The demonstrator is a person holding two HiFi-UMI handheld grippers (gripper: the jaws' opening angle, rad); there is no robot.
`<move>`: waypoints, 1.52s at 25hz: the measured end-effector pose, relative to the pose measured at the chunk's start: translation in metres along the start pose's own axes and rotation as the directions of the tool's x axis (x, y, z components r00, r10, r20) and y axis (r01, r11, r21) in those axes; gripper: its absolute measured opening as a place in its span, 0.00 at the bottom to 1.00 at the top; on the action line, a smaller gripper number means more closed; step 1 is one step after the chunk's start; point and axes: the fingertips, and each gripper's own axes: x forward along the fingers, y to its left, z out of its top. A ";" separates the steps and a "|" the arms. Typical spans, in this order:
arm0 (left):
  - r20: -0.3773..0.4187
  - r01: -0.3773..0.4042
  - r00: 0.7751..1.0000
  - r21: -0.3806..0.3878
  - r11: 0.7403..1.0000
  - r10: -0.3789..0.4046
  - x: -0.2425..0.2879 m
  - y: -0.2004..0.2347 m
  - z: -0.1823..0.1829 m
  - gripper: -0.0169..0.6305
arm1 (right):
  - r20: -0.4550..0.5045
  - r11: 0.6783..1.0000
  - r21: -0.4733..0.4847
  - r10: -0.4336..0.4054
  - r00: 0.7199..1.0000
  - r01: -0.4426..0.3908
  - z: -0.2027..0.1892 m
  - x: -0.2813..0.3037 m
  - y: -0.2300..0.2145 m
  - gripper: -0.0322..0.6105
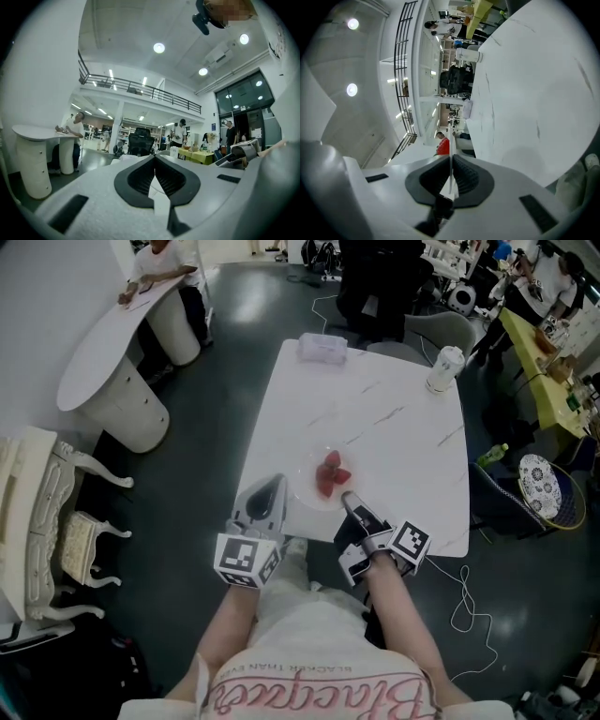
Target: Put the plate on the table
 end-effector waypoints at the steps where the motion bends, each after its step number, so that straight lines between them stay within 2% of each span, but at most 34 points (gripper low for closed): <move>1: -0.003 0.007 1.000 0.002 1.000 -0.007 0.011 0.005 0.000 0.03 | 0.006 1.000 0.000 -0.010 1.000 0.010 0.007 0.009 -0.002 0.07; 10: -0.040 0.074 0.996 -0.002 0.997 -0.074 0.104 0.042 -0.006 0.03 | 0.027 0.996 0.018 -0.083 0.996 0.083 0.060 0.092 -0.023 0.07; 16: -0.101 0.110 0.989 -0.024 0.994 -0.112 0.148 0.062 -0.028 0.03 | 0.037 0.986 0.040 -0.164 0.986 0.162 0.087 0.131 -0.052 0.07; 22: -0.185 0.105 0.976 -0.054 0.993 -0.113 0.179 0.086 -0.062 0.03 | 0.021 0.969 0.049 -0.244 0.970 0.243 0.100 0.163 -0.084 0.07; 27: -0.243 0.110 0.962 -0.068 0.992 -0.123 0.203 0.103 -0.086 0.03 | 0.000 0.947 -0.031 -0.321 0.947 0.321 0.108 0.185 -0.105 0.07; 31: -0.276 0.119 0.951 -0.083 0.989 -0.137 0.218 0.110 -0.102 0.03 | -0.017 0.907 -0.166 -0.395 0.919 0.387 0.119 0.200 -0.118 0.07; 35: -0.301 0.124 0.942 -0.096 0.988 -0.147 0.230 0.114 -0.115 0.03 | -0.020 0.831 -0.336 -0.477 0.879 0.443 0.134 0.211 -0.127 0.07; 38: -0.320 0.122 0.936 -0.101 0.987 -0.148 0.235 0.116 -0.124 0.03 | 0.000 0.755 -0.445 -0.539 0.843 0.483 0.144 0.215 -0.134 0.10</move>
